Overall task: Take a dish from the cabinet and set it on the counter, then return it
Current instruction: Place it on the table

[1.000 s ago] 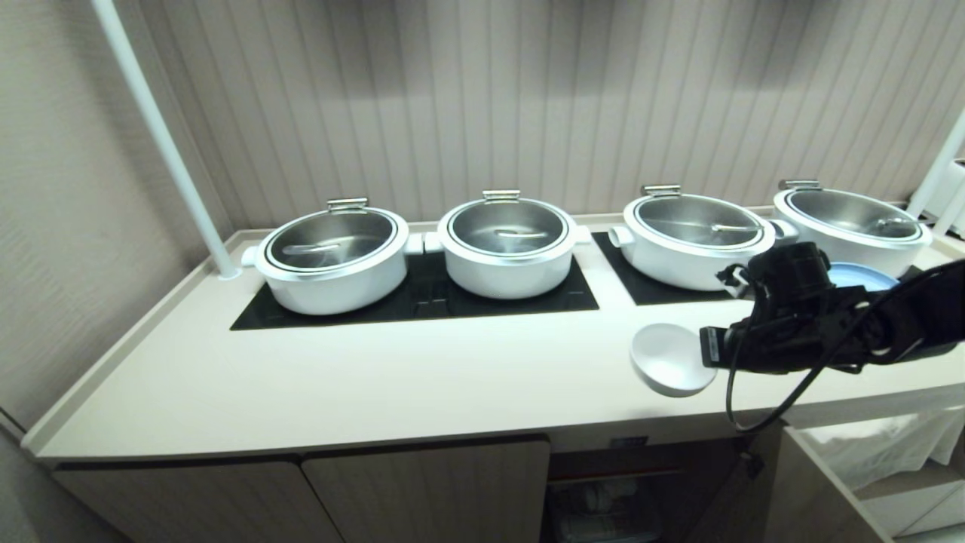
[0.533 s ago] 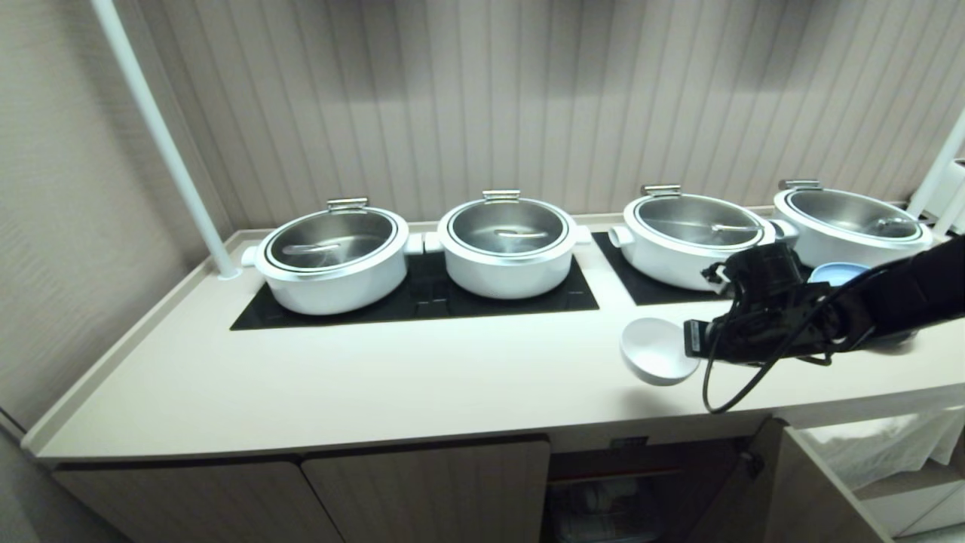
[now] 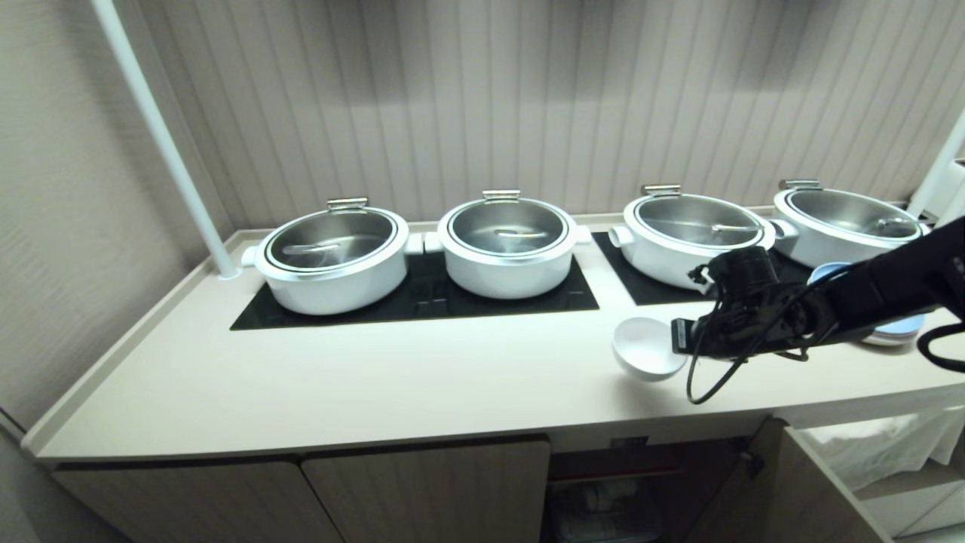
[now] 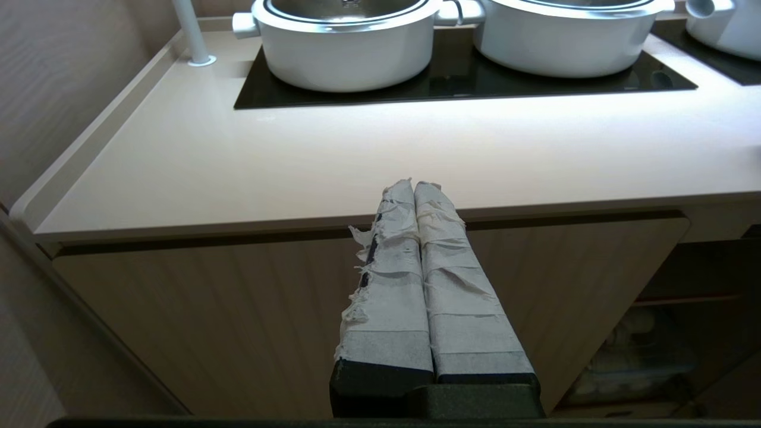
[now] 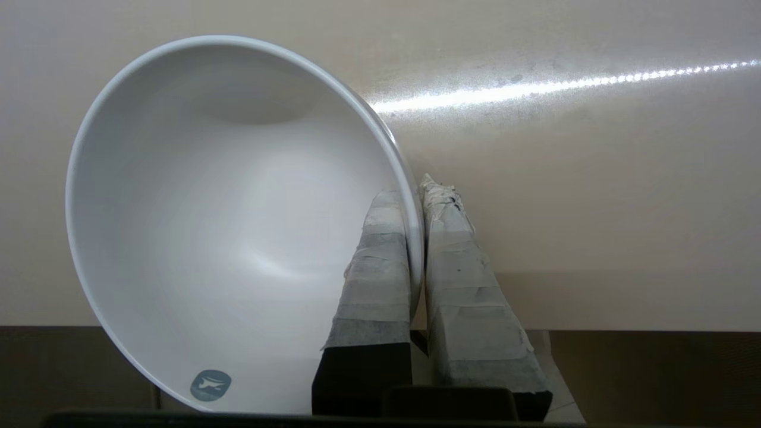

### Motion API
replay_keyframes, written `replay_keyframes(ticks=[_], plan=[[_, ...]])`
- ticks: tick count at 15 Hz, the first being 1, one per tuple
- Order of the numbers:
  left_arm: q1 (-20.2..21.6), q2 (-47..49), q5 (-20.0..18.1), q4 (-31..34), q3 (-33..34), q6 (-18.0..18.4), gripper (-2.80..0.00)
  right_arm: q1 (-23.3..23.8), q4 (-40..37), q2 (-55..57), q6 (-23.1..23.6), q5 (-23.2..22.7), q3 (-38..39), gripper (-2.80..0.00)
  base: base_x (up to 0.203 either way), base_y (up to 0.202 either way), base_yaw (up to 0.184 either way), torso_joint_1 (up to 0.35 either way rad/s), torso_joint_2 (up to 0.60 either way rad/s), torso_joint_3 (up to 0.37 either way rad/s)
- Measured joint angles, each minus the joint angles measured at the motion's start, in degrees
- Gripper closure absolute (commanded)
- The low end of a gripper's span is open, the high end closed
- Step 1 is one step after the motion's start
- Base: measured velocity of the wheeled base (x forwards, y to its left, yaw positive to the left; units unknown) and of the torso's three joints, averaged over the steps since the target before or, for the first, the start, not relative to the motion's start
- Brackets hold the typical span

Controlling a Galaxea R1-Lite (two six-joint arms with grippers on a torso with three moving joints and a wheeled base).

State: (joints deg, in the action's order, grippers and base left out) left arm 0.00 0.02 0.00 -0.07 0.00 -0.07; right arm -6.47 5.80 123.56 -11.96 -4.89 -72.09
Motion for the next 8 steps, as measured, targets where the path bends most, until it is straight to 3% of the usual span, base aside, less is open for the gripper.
replay_keyframes(ticks=[8], plan=[[0.0, 0.0, 0.0, 0.0, 0.0, 0.0, 0.0, 0.1, -0.1, 4.0, 0.0, 2.3, -2.6, 0.0, 0.0, 0.0, 0.0, 0.0, 0.0, 0.0]])
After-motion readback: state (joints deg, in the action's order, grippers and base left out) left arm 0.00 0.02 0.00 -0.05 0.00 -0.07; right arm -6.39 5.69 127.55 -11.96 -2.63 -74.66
